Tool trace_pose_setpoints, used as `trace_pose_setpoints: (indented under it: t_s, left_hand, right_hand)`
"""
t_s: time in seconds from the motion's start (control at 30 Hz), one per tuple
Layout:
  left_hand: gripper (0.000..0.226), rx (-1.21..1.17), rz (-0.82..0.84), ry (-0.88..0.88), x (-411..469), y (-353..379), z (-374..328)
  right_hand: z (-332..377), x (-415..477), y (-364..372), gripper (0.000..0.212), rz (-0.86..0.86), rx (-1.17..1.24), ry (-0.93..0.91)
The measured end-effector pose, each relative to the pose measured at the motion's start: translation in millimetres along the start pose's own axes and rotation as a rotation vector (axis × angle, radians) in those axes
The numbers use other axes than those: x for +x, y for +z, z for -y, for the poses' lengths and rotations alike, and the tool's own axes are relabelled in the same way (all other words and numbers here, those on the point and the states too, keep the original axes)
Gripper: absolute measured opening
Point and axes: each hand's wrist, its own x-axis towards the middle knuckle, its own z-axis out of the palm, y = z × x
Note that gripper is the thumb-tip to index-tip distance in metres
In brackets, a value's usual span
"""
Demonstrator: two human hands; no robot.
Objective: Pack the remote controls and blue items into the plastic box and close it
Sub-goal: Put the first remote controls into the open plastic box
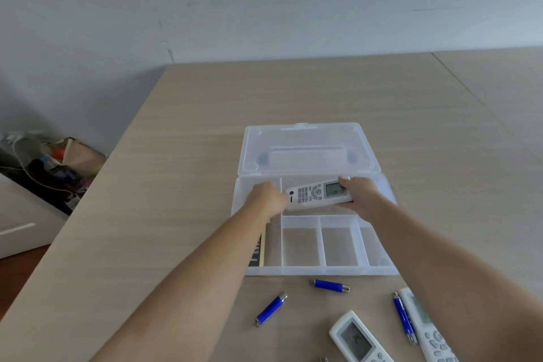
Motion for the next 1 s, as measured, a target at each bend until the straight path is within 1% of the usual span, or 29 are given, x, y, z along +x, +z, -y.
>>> trace_pose_setpoints:
  t_s: [0.07, 0.1, 0.17, 0.3, 0.37, 0.4, 0.43, 0.57, 0.67, 0.77, 0.8, 0.83, 0.87, 0.9, 0.97, 1.0]
  left_hand:
    - [0.021, -0.023, 0.037, -0.04, -0.4, 7.8, -4.4]
    - [0.024, -0.012, 0.018, -0.041, 1.1, 10.9, -5.1]
    - [0.027, 0.026, -0.053, -0.033, 4.9, 15.1, -4.2]
    - [0.028, 0.049, -0.06, -0.043, 12.2, 15.8, -4.5]
    - [0.029, 0.051, -0.055, -0.045, 13.2, 15.9, -4.7]
    - [0.029, 0.054, -0.054, -0.045, 13.2, 15.9, -4.9]
    - [0.029, 0.056, -0.051, -0.047, 13.9, 16.2, -5.0]
    - [0.029, 0.059, -0.038, -0.056, 17.5, 17.2, -5.4]
    - [0.028, 0.064, -0.052, -0.042, 17.7, 17.4, -5.0]
    - [0.022, 0.035, -0.003, -0.044, 15.8, 14.7, -0.9]
    - [0.017, 0.006, 0.019, -0.057, 13.6, 12.0, 0.8]
    - [0.018, -0.022, 0.023, -0.058, 11.5, 9.1, 1.6]
    - [0.023, -0.023, -0.008, -0.033, 7.4, 4.9, 0.3]
    - [0.028, 0.016, -0.084, 0.022, 2.2, 0.7, -2.5]
    - [0.026, 0.114, -0.288, 0.187, -17.8, -7.5, -13.7]
    - [0.024, 0.117, -0.356, 0.301, -30.8, -9.3, -21.9]
  right_hand:
    - [-1.7, 7.4, 5.8, 0.012, -0.039, -0.025, 0.036]
    - [-2.1, 10.0, 8.0, 0.009, -0.059, -0.079, 0.036]
    - [-1.9, 13.8, 8.4, 0.005, -0.059, -0.349, -0.004]
    - [0.1, 6.4, 7.0, 0.029, -0.025, -0.971, -0.079]
    - [-4.1, 4.4, 8.0, 0.049, -0.039, -1.178, -0.113]
    - [-8.2, 5.4, 9.2, 0.059, -0.051, -1.211, -0.138]
    - [-12.3, 6.2, 10.1, 0.063, -0.078, -1.204, -0.161]
    - [-20.0, 5.2, 11.9, 0.07, -0.189, -1.097, -0.202]
    - [-21.2, 4.2, 10.4, 0.077, -0.204, -1.065, -0.234]
    - [-16.9, -0.5, 8.8, 0.074, -0.171, -1.084, -0.243]
    - [-12.6, -3.4, 7.8, 0.07, -0.162, -1.093, -0.257]
    - [-6.9, -6.9, 6.5, 0.063, -0.157, -1.098, -0.287]
    - [0.2, -11.5, 4.0, 0.055, -0.159, -1.099, -0.333]
    - [8.0, -16.9, 0.2, 0.048, -0.168, -1.095, -0.38]
    - [24.0, -30.0, -10.4, 0.039, -0.197, -1.058, -0.45]
    - [30.7, -37.1, -17.6, 0.036, -0.214, -1.021, -0.472]
